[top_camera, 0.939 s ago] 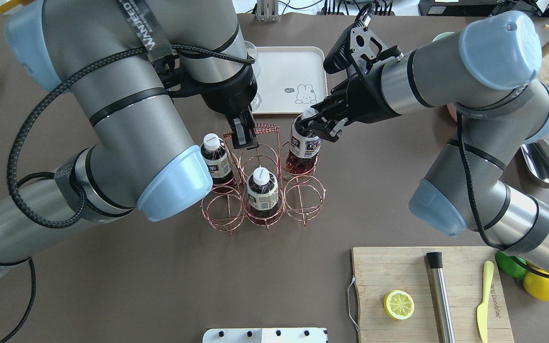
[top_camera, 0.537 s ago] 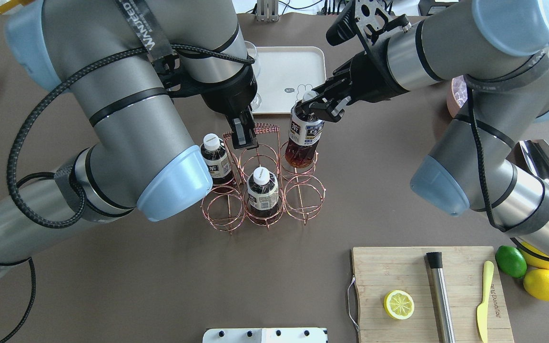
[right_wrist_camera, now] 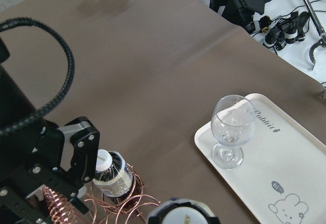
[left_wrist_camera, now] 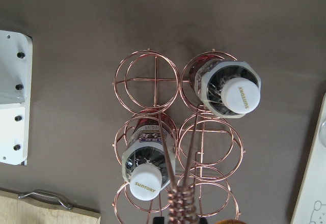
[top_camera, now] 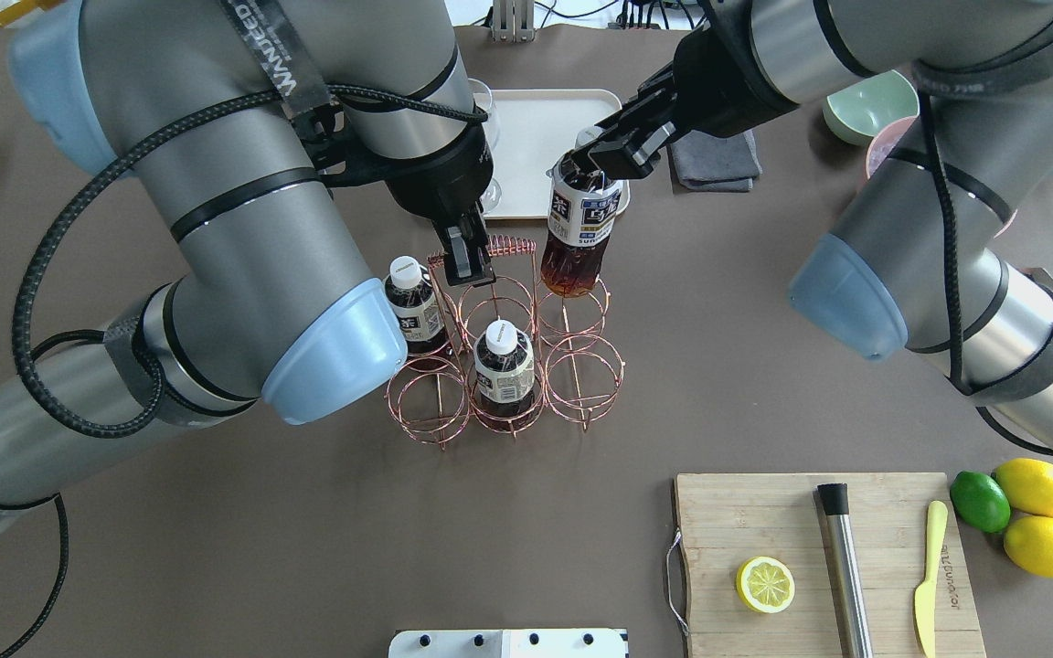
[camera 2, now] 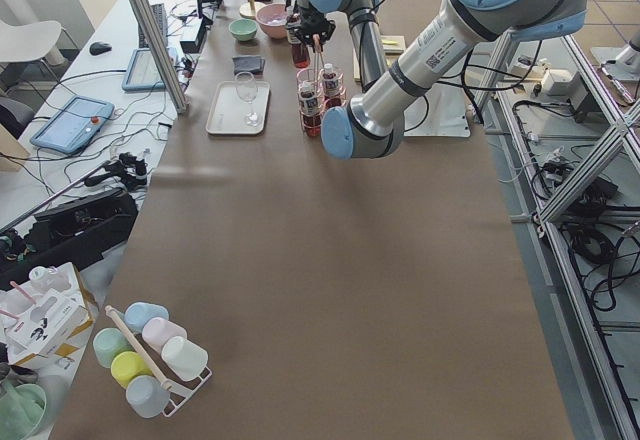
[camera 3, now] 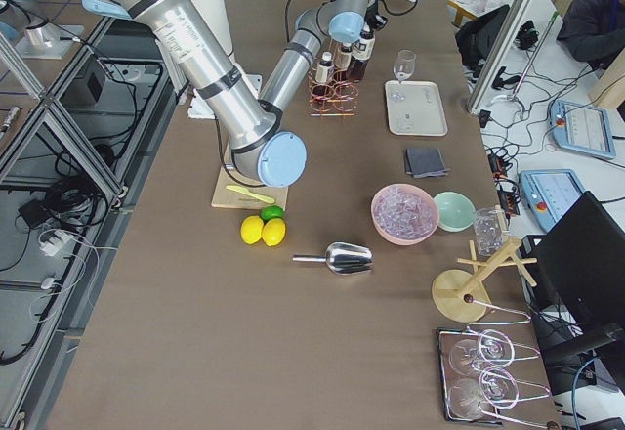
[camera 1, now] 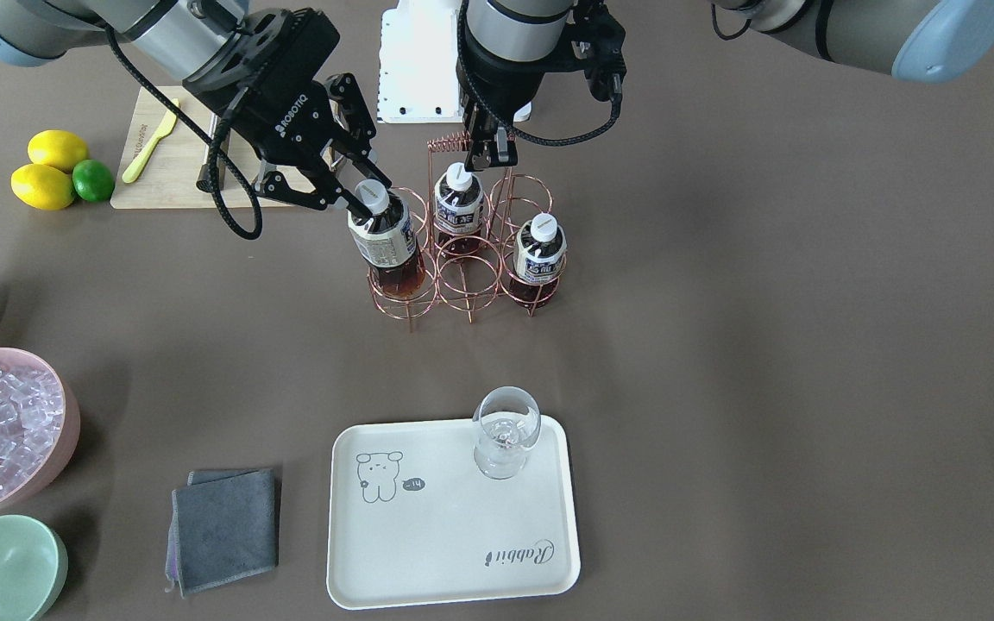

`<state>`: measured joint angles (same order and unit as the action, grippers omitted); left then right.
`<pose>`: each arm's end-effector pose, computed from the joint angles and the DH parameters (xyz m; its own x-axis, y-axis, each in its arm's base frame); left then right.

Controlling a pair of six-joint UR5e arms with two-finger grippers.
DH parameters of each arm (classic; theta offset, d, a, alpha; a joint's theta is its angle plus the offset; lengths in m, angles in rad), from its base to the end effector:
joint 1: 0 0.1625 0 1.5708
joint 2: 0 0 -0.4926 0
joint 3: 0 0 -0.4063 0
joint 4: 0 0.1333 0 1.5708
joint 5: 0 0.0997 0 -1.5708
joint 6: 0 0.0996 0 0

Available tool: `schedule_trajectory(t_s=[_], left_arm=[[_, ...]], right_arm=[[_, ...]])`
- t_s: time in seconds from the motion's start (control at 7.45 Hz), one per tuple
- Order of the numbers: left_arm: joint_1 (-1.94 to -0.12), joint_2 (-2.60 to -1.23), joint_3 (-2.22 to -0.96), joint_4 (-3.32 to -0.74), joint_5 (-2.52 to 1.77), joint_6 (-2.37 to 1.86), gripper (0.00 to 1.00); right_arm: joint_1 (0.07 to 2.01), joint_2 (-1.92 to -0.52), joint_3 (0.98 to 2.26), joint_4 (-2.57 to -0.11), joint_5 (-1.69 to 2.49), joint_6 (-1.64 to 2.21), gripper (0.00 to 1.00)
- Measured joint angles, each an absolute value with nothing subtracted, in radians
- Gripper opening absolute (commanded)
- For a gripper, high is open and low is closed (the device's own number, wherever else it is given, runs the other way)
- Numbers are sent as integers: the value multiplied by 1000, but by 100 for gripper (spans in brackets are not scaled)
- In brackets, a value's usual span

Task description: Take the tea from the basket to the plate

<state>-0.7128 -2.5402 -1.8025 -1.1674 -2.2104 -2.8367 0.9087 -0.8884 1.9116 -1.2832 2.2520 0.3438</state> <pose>0.4660 -0.5004 0.0468 -0.0336 -0.9826 0.1827 0.5644 -0.1695 -0.8079 -0.3271 -0.5344 0.1214 0.2779 -0.8332 0.4781 0.0684 0.5136 0.8553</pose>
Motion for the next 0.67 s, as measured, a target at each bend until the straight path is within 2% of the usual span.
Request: schedule_trajectory(t_s=[0.4,0.67], left_arm=[[-715,-2537,-1804,-1167,-2209,-2836,0],[-716,-2535,-1808,-1167,-2210,-2836,0]], right_arm=[[973,-836,1871,-1323,2262,322,0],[1007,-798,1782,-1317,2260,282,0]])
